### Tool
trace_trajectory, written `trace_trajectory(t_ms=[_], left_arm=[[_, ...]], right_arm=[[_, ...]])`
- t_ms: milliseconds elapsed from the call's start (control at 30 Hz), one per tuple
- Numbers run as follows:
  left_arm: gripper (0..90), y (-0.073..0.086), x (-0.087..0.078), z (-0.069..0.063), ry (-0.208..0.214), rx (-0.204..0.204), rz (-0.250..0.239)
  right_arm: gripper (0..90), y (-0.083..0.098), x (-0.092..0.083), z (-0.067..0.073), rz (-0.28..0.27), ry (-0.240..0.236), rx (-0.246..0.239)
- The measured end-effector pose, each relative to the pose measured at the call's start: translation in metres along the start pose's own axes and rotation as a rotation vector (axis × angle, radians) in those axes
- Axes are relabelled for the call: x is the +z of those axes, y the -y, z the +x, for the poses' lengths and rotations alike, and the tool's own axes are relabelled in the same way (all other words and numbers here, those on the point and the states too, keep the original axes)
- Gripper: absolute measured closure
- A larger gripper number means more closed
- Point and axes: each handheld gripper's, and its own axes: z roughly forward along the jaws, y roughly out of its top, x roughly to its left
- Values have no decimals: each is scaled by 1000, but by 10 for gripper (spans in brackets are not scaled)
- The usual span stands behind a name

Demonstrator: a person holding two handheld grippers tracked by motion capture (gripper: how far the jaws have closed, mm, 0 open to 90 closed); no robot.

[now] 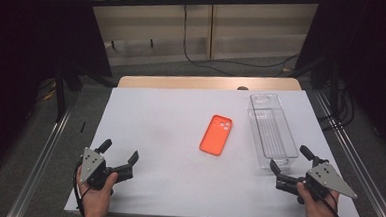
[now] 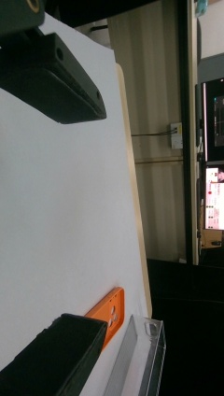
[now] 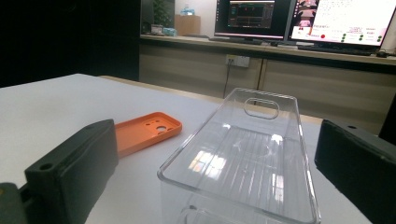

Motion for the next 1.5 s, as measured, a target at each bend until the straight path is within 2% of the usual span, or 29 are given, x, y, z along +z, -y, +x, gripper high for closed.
trace_trajectory(t_ms=[100,267,600,700,733,867,967,1100,1200,1267,1500], left_arm=[[16,0,1,0,0,5,3],[16,2,4,1,3,-9,16],[16,1,9,-5,13,-9,37],[17,-3,12,-9,51,-3,35],[18,-3,13,-11,50,11,34],[20,-3,14,-11,60,-4,41],[20,-3,15,-10,76,2,58],[19,-3,18,-9,125,-4,77],[19,-5,18,-10,150,-3,78],[18,-6,19,-11,164,-23,50],[17,-9,26,-13,178,-8,52]], right_arm=[[0,0,0,0,-1,-2,2],[0,1,-1,0,0,-7,6],[0,2,-1,-1,3,-12,3],[0,1,0,-1,2,-14,6],[0,1,0,-1,1,-12,13],[0,1,0,0,1,-16,10],[0,1,0,-1,-1,-17,8],[0,1,-1,0,2,-21,2],[0,0,-1,2,0,-21,1],[0,-1,-1,2,-1,-21,-3],[0,0,-1,2,0,-18,-1]])
